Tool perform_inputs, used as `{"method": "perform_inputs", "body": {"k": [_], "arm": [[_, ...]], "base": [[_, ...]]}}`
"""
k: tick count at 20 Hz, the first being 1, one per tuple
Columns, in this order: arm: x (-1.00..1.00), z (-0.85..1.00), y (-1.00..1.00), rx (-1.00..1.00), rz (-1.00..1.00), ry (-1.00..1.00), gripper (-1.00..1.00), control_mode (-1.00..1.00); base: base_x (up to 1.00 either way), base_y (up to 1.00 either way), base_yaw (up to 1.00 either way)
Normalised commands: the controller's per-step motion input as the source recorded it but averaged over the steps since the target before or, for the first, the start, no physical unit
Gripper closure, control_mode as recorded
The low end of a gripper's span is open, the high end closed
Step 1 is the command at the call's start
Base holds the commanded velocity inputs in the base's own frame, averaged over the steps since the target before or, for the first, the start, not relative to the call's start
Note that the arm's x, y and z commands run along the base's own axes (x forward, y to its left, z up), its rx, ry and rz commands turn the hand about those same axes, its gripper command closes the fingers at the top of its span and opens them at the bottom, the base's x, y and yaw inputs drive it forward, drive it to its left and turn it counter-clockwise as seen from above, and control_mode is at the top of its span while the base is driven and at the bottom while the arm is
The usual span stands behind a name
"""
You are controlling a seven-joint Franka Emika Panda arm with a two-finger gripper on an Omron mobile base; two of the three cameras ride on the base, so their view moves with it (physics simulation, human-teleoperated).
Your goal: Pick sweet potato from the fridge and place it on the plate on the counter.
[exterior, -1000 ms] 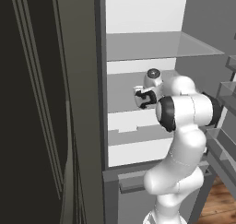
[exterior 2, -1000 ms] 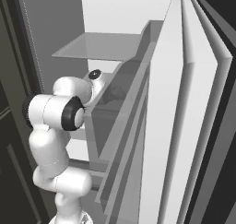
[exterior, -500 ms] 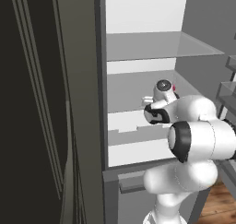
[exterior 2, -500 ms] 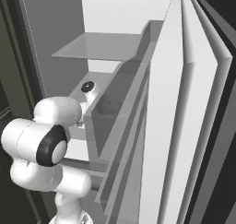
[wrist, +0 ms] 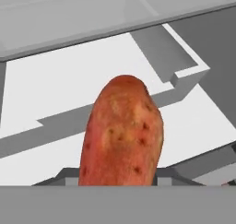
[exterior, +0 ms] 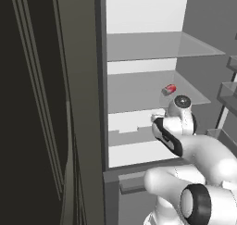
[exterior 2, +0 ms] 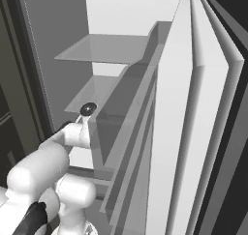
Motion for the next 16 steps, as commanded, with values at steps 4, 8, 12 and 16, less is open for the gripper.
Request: {"method": "perform_inputs", "body": {"k": [4, 8, 12, 16], "arm": [[-1.00, 0.09, 0.02, 0.06, 0.04, 0.18, 1.00, -1.00], [-1.00, 0.23, 0.00, 0.04, 0.00, 0.19, 1.00, -1.00], [-1.00, 0.33, 0.00, 0.01, 0.00, 0.21, 1.00, -1.00], [-0.81, 0.43, 0.10, 0.00, 0.00, 0.17, 1.00, -1.00]], "base": [[0.00, 0.00, 0.00], [0.00, 0.00, 0.00], [0.00, 0.00, 0.00], [0.00, 0.00, 0.00]]}}
